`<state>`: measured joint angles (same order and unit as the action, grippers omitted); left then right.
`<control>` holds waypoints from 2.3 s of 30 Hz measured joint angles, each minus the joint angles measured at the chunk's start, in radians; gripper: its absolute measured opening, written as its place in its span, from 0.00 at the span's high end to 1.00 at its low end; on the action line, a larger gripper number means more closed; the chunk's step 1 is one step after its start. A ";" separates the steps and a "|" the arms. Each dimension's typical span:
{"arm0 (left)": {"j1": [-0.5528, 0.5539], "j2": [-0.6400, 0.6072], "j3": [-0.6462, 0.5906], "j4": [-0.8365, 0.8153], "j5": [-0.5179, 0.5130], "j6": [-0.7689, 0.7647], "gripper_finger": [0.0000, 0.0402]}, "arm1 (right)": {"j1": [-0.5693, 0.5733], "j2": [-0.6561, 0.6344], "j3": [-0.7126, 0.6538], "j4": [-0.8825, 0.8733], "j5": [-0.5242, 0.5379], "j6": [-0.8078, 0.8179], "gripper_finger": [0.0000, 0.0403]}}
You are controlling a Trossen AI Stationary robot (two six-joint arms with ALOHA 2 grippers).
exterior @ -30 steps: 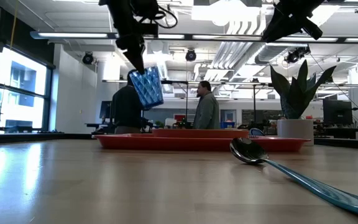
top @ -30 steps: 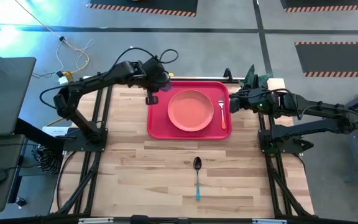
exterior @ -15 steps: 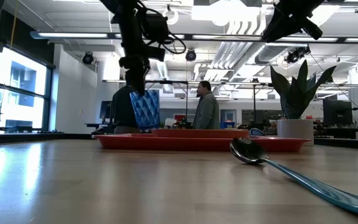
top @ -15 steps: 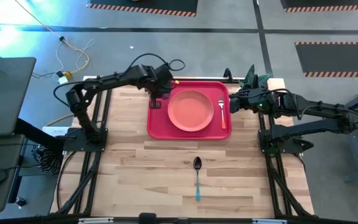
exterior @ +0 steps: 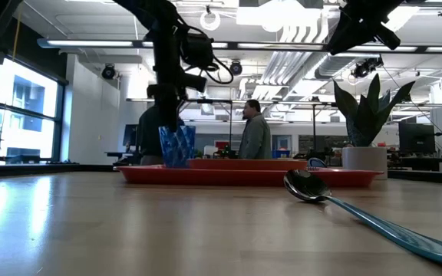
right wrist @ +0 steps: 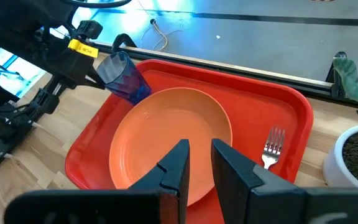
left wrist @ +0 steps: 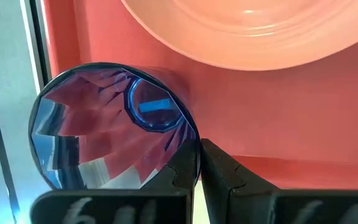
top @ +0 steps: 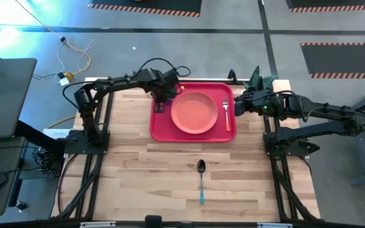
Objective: Pick and place plate/cup/fork/spoon on tray
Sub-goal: Put the blue glass on the top left of the red tray, then put the blue spoon to the left of the orange fork on the red tray
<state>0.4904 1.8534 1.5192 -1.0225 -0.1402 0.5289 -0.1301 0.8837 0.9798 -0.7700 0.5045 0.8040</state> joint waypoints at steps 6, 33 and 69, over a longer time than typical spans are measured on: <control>0.000 0.003 0.000 0.001 -0.003 0.000 0.99 | 0.000 0.000 0.000 -0.001 0.000 0.000 0.86; -0.040 0.001 0.000 -0.012 -0.049 -0.030 0.80 | 0.000 0.000 0.000 -0.008 0.000 0.000 0.86; -0.040 -0.005 0.363 -0.288 -0.089 -0.291 0.76 | 0.000 0.000 0.000 -0.020 -0.097 0.062 0.86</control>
<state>0.4504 1.8485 1.8822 -1.3101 -0.2290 0.2383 -0.1303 0.8833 0.9798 -0.7898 0.4079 0.8664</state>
